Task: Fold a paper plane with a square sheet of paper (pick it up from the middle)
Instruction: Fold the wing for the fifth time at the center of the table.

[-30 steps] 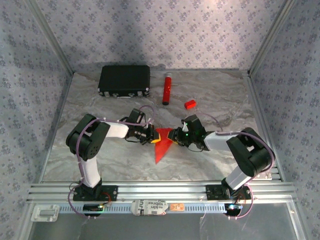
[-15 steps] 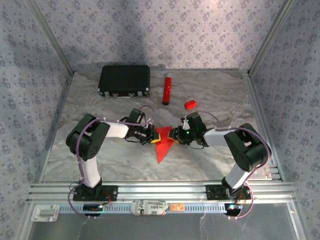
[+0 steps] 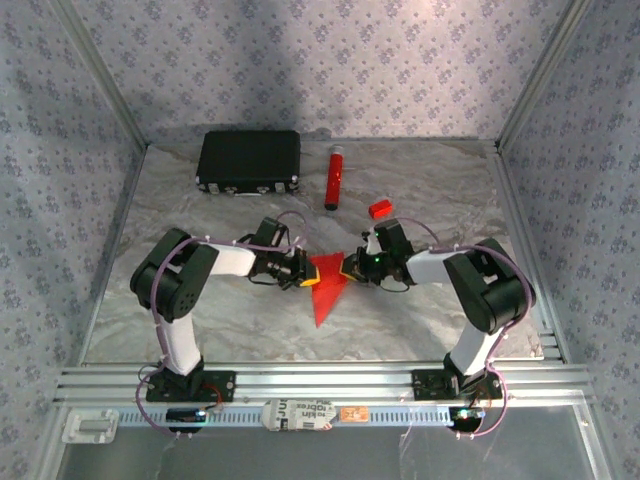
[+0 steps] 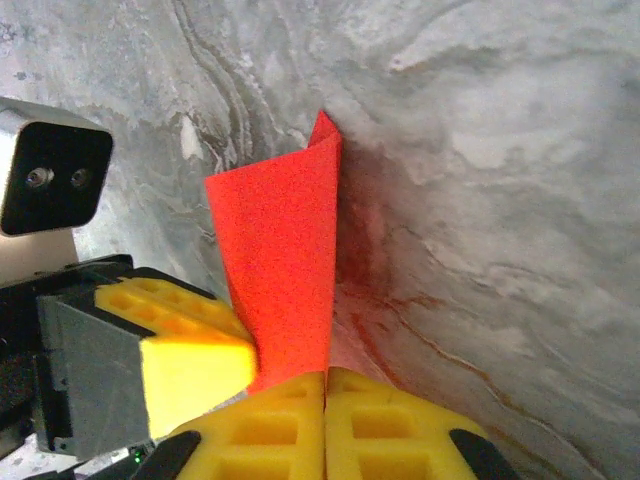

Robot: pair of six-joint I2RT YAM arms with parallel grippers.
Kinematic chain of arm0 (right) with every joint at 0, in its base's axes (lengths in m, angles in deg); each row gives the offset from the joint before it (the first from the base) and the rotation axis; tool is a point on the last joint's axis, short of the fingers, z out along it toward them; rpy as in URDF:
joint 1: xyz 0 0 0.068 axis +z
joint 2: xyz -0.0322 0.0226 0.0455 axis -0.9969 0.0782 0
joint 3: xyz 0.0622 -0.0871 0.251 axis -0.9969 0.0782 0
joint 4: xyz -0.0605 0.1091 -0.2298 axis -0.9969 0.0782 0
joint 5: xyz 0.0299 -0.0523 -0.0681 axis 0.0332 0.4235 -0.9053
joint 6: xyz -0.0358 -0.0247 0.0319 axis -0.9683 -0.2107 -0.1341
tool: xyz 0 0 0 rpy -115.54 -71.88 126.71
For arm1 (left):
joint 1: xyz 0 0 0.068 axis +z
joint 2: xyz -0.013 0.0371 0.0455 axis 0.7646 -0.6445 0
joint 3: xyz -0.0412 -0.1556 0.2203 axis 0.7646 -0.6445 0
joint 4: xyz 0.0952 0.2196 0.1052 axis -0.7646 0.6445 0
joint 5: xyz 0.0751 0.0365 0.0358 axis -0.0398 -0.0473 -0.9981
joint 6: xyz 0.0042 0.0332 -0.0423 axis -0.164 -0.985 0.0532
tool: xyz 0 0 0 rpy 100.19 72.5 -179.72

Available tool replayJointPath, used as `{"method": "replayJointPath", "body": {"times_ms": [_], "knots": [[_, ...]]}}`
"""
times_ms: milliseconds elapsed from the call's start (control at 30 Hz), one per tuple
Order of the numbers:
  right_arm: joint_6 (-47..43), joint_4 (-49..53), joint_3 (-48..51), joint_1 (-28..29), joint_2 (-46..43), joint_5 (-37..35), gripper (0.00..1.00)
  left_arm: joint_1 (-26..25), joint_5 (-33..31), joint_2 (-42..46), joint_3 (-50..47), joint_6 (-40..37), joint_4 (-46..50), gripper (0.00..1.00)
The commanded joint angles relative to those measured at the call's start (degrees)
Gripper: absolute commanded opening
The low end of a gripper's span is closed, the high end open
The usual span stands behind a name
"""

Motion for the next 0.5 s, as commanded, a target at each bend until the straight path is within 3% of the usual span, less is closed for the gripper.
{"method": "replayJointPath", "body": {"times_ms": [0,167,467], "knots": [[3.67,-1.71,2.0,0.62,-3.52,-3.26,0.04,0.85,1.66,3.72,0.06,1.74,0.17,0.08],[12.45,-4.8,5.9,3.02,-7.61,-10.71,0.03,0.8,0.79,7.86,2.71,2.46,2.41,0.15],[25.44,-8.61,10.83,8.03,-11.71,-21.98,0.04,-1.68,-0.81,8.06,2.36,4.62,3.64,0.12]]}}
